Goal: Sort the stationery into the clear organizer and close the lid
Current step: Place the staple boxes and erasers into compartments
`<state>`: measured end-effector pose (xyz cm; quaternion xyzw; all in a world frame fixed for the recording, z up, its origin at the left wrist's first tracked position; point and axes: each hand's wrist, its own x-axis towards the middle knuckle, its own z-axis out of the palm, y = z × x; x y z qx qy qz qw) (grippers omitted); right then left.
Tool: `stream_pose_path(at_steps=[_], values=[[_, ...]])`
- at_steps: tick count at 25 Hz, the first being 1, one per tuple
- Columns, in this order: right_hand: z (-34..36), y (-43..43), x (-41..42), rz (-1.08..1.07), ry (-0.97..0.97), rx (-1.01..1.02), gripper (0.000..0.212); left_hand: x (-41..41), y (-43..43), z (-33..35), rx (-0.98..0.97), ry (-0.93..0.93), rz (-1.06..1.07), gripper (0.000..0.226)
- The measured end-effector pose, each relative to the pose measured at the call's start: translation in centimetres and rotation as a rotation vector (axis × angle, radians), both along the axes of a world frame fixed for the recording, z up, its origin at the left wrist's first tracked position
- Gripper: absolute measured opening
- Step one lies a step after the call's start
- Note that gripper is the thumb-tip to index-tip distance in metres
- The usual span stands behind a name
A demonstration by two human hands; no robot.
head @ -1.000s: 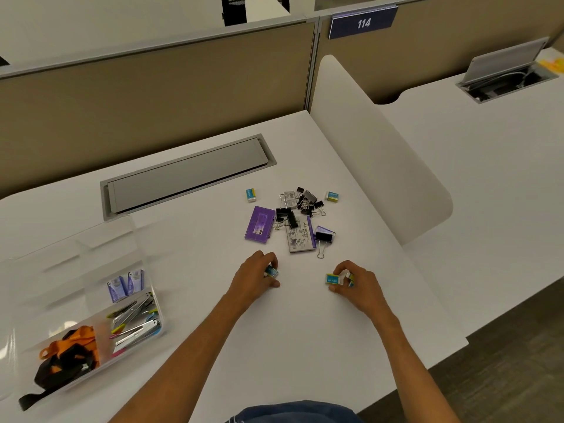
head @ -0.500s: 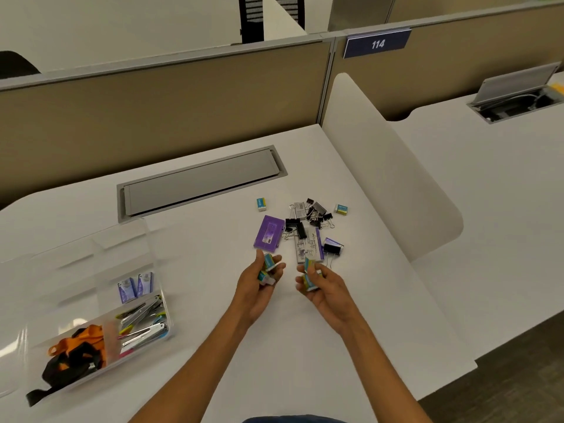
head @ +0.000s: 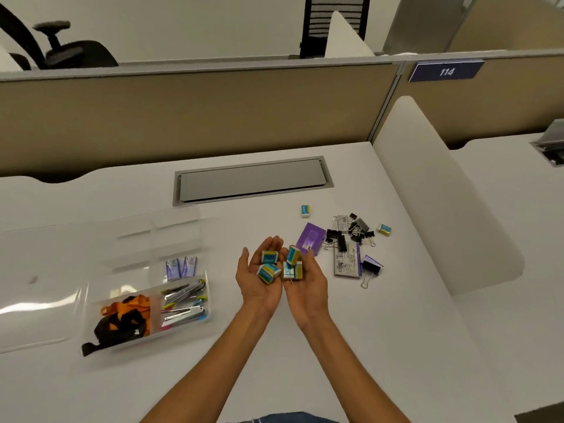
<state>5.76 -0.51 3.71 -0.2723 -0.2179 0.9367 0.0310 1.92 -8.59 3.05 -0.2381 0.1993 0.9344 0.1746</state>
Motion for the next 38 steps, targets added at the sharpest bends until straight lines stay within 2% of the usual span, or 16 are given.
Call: stream_pose_path(at_steps=[5,9,13,21,25,29,33,35,38], values=[[0.6,-5.2,-2.7,0.132,-0.028,0.053,0.052,-2.1,-5.6,0.5,-0.028,0.053,0.097,0.056],[0.4,-10.8,-4.9,0.248,-0.03,0.087,0.054,-3.4,-11.5,0.6,-0.053,0.073,0.206,0.055],[0.4,-17.7,-6.7,0.366,-0.063,0.119,0.05,-4.4,-18.2,-0.1,-0.118,0.05,0.281,0.05],[-0.9,-28.4,-9.7,0.474,-0.119,0.213,0.024,-6.3,-29.3,-2.0,-0.334,-0.015,0.322,0.042],[-1.8,-30.0,-10.4,0.532,-0.13,0.376,0.022,-7.1,-31.8,-2.3,-0.476,-0.003,0.244,0.045],[-1.6,-29.8,-10.5,0.617,-0.132,0.476,0.037,-7.1,-32.6,-1.9,-0.681,0.047,0.148,0.051],[-1.3,-29.2,-10.5,0.664,-0.106,0.592,0.055,-6.7,-33.3,-1.8,-0.878,0.139,0.14,0.057],[-0.8,-28.8,-10.4,0.646,-0.087,0.647,0.052,-6.5,-33.6,-1.5,-0.903,0.182,0.152,0.056],[0.0,-27.7,-10.3,0.574,-0.019,0.77,0.035,-6.4,-33.7,-1.0,-0.974,0.251,0.19,0.048]])
